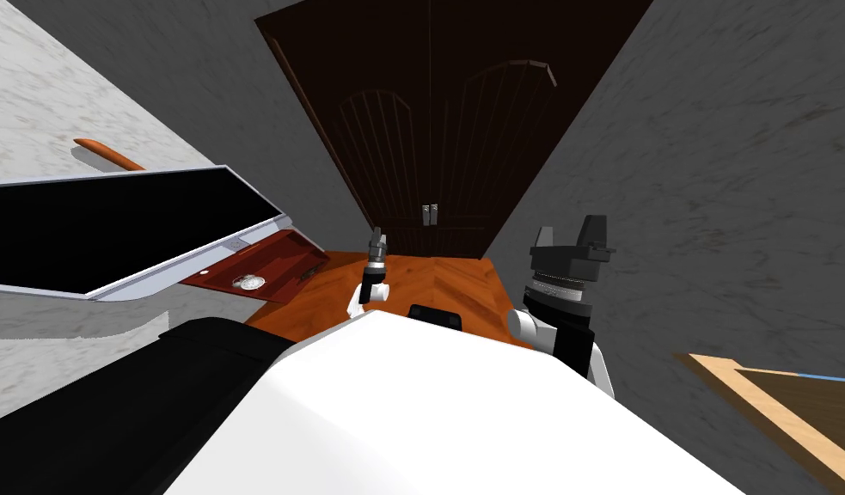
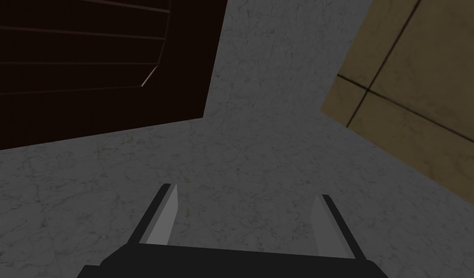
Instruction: Pull the door open
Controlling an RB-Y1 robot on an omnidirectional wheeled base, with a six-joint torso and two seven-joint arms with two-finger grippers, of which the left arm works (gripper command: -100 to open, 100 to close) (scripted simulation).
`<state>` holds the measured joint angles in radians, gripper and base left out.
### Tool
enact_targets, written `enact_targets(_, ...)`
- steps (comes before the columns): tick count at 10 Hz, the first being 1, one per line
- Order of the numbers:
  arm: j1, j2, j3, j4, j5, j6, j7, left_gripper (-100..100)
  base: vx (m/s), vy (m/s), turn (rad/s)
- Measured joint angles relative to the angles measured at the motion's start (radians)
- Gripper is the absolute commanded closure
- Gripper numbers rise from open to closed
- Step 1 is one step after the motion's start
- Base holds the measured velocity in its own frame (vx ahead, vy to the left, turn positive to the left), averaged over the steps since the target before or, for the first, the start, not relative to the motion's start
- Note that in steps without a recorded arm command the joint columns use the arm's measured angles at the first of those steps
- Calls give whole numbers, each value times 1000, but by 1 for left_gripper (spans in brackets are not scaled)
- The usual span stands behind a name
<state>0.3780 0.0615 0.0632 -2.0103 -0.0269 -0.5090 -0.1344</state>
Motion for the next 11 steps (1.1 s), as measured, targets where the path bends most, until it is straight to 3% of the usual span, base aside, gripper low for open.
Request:
enact_targets(2,-17,7,0,43,6,7,7,-100,124,-11,2)
enact_targets(5,-67,19,6,123,18,32,19,-100,162,-27,0)
enact_targets(11,-120,30,8,225,34,72,41,-100,95,-15,0)
